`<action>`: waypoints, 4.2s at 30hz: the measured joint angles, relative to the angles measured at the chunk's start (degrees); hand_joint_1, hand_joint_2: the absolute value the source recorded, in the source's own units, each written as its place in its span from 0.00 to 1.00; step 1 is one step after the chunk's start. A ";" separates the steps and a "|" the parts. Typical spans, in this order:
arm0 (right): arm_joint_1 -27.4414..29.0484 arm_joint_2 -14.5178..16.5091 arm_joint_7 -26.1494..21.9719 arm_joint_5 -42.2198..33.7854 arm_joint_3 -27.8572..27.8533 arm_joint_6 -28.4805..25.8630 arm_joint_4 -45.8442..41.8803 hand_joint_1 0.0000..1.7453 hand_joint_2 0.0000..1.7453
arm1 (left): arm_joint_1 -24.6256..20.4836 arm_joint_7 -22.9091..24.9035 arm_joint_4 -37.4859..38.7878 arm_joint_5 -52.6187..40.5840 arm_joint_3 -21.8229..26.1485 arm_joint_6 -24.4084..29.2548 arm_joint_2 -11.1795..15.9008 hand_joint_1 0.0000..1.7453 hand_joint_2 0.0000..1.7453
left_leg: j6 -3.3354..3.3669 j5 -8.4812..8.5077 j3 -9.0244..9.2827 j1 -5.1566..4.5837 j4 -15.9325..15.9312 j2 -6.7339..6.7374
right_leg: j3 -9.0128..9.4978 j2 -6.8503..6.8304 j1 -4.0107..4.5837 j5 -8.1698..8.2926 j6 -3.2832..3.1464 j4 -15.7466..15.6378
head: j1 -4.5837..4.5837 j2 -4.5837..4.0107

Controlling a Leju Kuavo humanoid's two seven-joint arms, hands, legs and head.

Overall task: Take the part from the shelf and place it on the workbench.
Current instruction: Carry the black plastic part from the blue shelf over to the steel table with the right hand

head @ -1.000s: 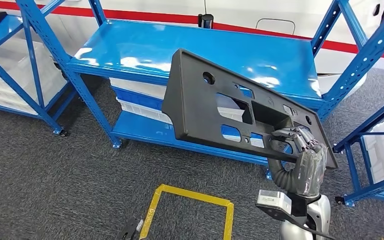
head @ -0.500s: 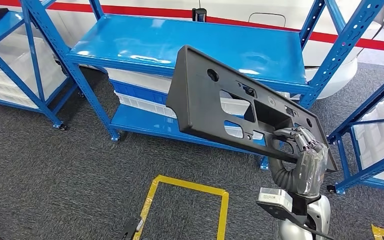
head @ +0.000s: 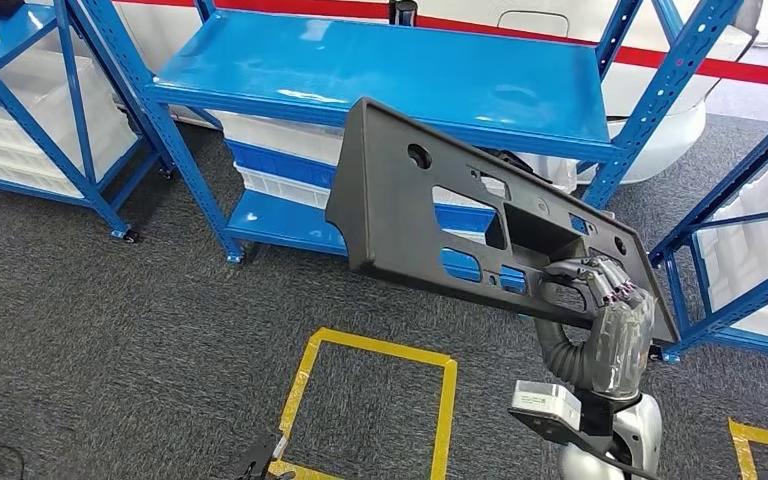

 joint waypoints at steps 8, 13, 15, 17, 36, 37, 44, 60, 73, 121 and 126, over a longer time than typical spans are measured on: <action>0.07 0.05 0.00 -0.04 -0.04 0.02 -0.18 1.00 1.00 | 0.17 0.00 0.03 0.00 -0.02 0.03 0.08 0.00 1.00 | -2.31 -7.92 -4.05 0.41 9.95 -0.36 | -0.92 -0.14 0.03 1.74 -4.58 -3.51 | -0.38 0.01; 0.10 0.05 -0.01 0.02 -0.04 0.02 -0.19 1.00 1.00 | 0.14 0.00 0.02 0.00 -0.03 -0.02 0.12 0.00 1.00 | -2.30 -8.17 -0.16 0.74 13.13 -0.58 | -4.02 -0.16 0.33 4.13 -4.32 -3.26 | -0.41 0.01; 0.08 0.06 -0.04 0.02 -0.05 0.13 -0.23 1.00 1.00 | -0.01 0.00 0.01 0.02 -0.03 -0.10 0.12 0.00 1.00 | -1.61 -6.93 5.97 0.58 4.60 -0.82 | -4.63 -0.13 0.47 4.87 -3.80 -3.20 | -0.39 0.01; 0.01 0.08 -0.13 -0.02 -0.05 0.32 -0.30 1.00 1.00 | -0.09 0.02 0.01 0.07 -0.03 -0.16 0.09 0.00 1.00 | -1.07 -7.23 8.73 0.21 0.02 -1.01 | -5.03 -0.20 0.53 5.67 -2.95 -3.23 | -0.37 0.01; -0.19 0.25 -1.28 -1.26 0.10 0.74 -0.25 1.00 1.00 | 0.35 0.14 0.05 0.63 -0.05 -0.03 -0.36 0.00 1.00 | -1.52 -0.26 -1.79 0.00 1.75 -0.49 | 0.63 -0.15 0.43 0.64 -3.50 -4.05 | -0.36 0.00; -0.26 0.29 -1.28 -1.30 0.10 0.74 -0.23 1.00 1.00 | 0.41 0.14 0.07 0.63 -0.05 -0.03 -0.35 0.00 1.00 | -1.91 -2.76 -2.54 0.16 3.86 -0.61 | 0.16 -0.23 0.24 1.31 -4.08 -4.11 | -0.45 0.00; -0.30 0.38 -1.23 -1.36 0.11 0.74 -0.17 1.00 1.00 | 0.50 0.17 0.05 0.62 -0.05 -0.09 -0.32 0.00 1.00 | -2.87 -7.30 0.98 0.94 11.60 -0.78 | -4.33 -0.31 0.33 5.16 -3.97 -3.74 | -0.64 0.01; 1.07 -0.72 -0.96 -1.33 -0.19 -0.15 -0.82 1.00 1.00 | 0.45 0.70 0.01 -0.14 -0.09 -1.44 -0.32 0.00 1.00 | 1.01 -0.40 0.85 -0.63 -0.11 -0.21 | -2.63 -0.19 0.74 0.38 -1.10 3.41 | -0.19 0.01; 2.98 -1.04 -0.55 -1.60 -0.96 -1.39 -1.93 1.00 1.00 | 0.39 0.96 0.02 -0.54 -0.81 -1.94 0.01 0.00 1.00 | -3.26 -8.47 -2.64 1.17 16.08 -0.80 | -3.75 -0.22 0.31 5.06 -4.16 -4.18 | -0.56 0.01; 1.61 1.35 -2.23 -5.14 -0.03 3.42 0.47 1.00 1.00 | 3.18 -2.86 0.22 1.29 -0.92 -0.31 -0.15 0.00 1.00 | -0.14 -4.02 4.36 0.83 0.54 3.38 | -6.92 -1.84 0.46 2.03 -0.66 3.41 | 0.44 0.01; 1.36 1.39 -2.25 -5.37 -0.05 3.41 0.89 1.00 1.00 | 3.11 -3.23 0.22 1.36 -0.92 -0.36 -0.16 0.00 1.00 | -1.83 -4.05 4.35 0.51 0.74 5.05 | -3.96 -2.84 0.78 4.20 -2.57 -3.10 | 0.13 0.01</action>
